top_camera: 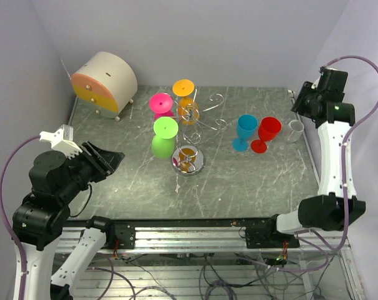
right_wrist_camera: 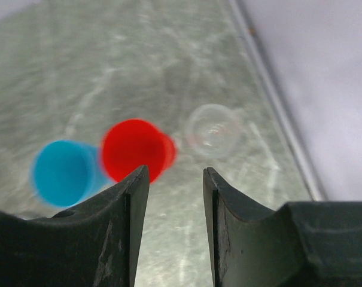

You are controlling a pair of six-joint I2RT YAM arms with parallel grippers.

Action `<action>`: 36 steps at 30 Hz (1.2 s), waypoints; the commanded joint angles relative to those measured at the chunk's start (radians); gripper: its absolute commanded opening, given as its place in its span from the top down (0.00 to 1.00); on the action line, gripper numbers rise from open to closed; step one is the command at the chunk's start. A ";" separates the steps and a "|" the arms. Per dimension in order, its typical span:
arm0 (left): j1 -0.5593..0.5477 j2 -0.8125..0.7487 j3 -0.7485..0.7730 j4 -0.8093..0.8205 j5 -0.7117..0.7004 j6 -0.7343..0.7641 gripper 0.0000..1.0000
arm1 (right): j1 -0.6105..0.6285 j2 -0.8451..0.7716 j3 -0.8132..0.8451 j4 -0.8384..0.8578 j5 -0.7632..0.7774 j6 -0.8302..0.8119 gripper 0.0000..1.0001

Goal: Take the wine glass off the wine glass rack

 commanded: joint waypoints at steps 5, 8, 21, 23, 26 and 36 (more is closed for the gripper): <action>0.002 0.144 -0.046 0.252 0.094 -0.121 0.48 | 0.064 -0.236 -0.150 0.339 -0.687 0.200 0.76; 0.002 0.217 -0.029 0.331 0.146 -0.155 0.47 | 0.073 -0.291 -0.190 0.403 -0.785 0.281 0.79; 0.002 0.466 0.046 0.474 0.420 -0.235 0.49 | 0.082 -0.382 -0.277 0.337 -0.781 0.237 0.77; 0.002 0.475 0.057 0.455 0.415 -0.225 0.49 | 0.082 -0.383 -0.282 0.341 -0.780 0.236 0.77; 0.002 0.490 0.071 0.435 0.419 -0.214 0.50 | 0.082 -0.384 -0.280 0.338 -0.776 0.233 0.77; 0.002 0.523 0.124 0.343 0.426 -0.153 0.54 | 0.082 -0.384 -0.272 0.347 -0.774 0.240 0.77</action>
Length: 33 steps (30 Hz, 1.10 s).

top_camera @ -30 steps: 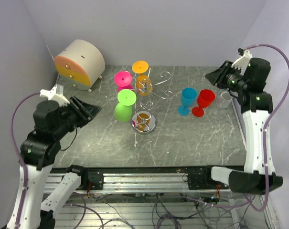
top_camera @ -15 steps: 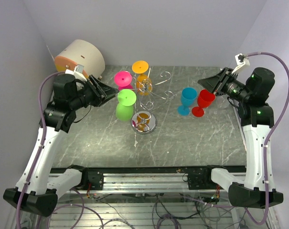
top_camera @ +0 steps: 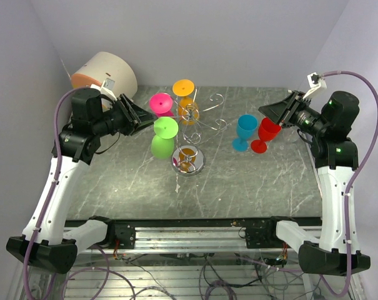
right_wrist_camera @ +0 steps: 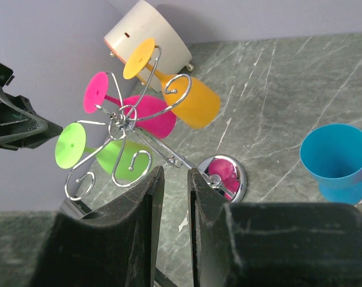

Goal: Take the wine glass off the wine glass rack

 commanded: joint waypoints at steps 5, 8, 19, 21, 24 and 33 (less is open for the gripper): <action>0.002 -0.001 0.074 -0.162 0.005 0.110 0.55 | 0.006 -0.015 0.005 0.030 -0.005 0.004 0.77; 0.002 -0.022 0.075 -0.213 -0.016 0.135 0.54 | 0.005 -0.021 -0.007 0.039 -0.005 0.011 0.77; 0.002 -0.062 -0.039 -0.068 0.090 0.058 0.52 | 0.005 -0.035 -0.010 0.034 -0.005 0.016 0.77; 0.002 -0.059 -0.047 -0.053 0.103 0.052 0.52 | 0.005 -0.039 -0.014 0.032 -0.002 0.016 0.77; 0.002 -0.042 -0.033 -0.080 0.109 0.070 0.52 | 0.005 -0.042 -0.015 0.028 0.001 0.016 0.77; 0.002 -0.037 -0.044 -0.029 0.144 0.043 0.52 | 0.005 -0.043 -0.027 0.038 -0.002 0.027 0.78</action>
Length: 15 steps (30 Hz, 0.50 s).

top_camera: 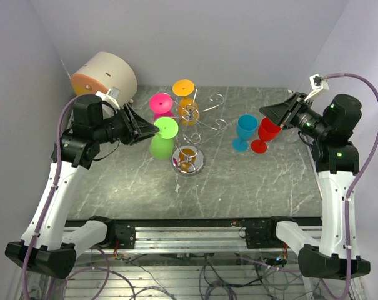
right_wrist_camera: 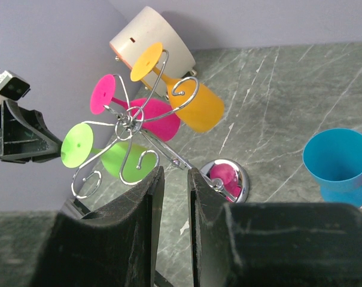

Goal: Take the wine glass off the wine glass rack

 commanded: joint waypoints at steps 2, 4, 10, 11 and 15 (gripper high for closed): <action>0.000 0.008 -0.002 0.053 0.058 -0.014 0.53 | 0.005 -0.011 -0.009 0.015 0.000 0.009 0.78; 0.000 0.014 -0.008 0.060 0.069 -0.016 0.53 | 0.005 -0.011 -0.008 0.015 0.003 0.008 0.78; -0.018 0.028 -0.011 0.060 0.070 -0.009 0.55 | 0.005 -0.016 -0.019 0.019 0.007 0.011 0.78; -0.019 0.027 -0.012 0.063 0.069 -0.013 0.55 | 0.005 -0.018 -0.020 0.020 0.007 0.011 0.78; -0.024 0.026 -0.011 0.083 0.071 -0.030 0.59 | 0.005 -0.019 -0.030 0.028 0.007 0.015 0.78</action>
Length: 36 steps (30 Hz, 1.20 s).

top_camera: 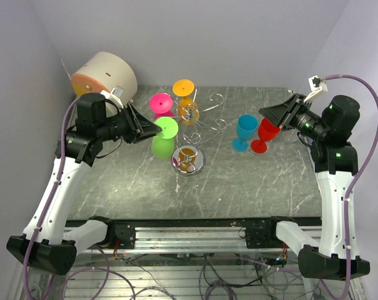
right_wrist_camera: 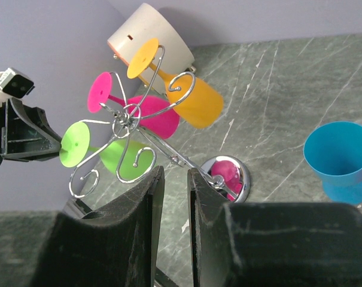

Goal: Take the wine glass off the wine glass rack

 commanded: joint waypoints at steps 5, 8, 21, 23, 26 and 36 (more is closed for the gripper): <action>-0.011 -0.014 -0.012 0.079 0.045 -0.040 0.69 | 0.005 -0.016 -0.016 0.028 0.005 0.006 0.78; -0.012 -0.012 -0.020 0.094 0.048 -0.048 0.72 | 0.005 -0.018 -0.019 0.028 0.006 0.004 0.78; -0.012 -0.044 -0.043 0.197 0.084 -0.145 0.87 | 0.005 -0.025 -0.029 0.029 0.010 0.006 0.78; -0.012 -0.047 -0.036 0.194 0.084 -0.151 0.88 | 0.005 -0.029 -0.032 0.032 0.011 0.006 0.78; -0.012 -0.053 -0.030 0.184 0.081 -0.156 0.89 | 0.005 -0.034 -0.041 0.041 0.011 0.014 0.78; -0.010 -0.073 -0.037 0.189 -0.024 -0.197 0.91 | 0.005 -0.051 -0.044 0.047 0.018 0.020 0.78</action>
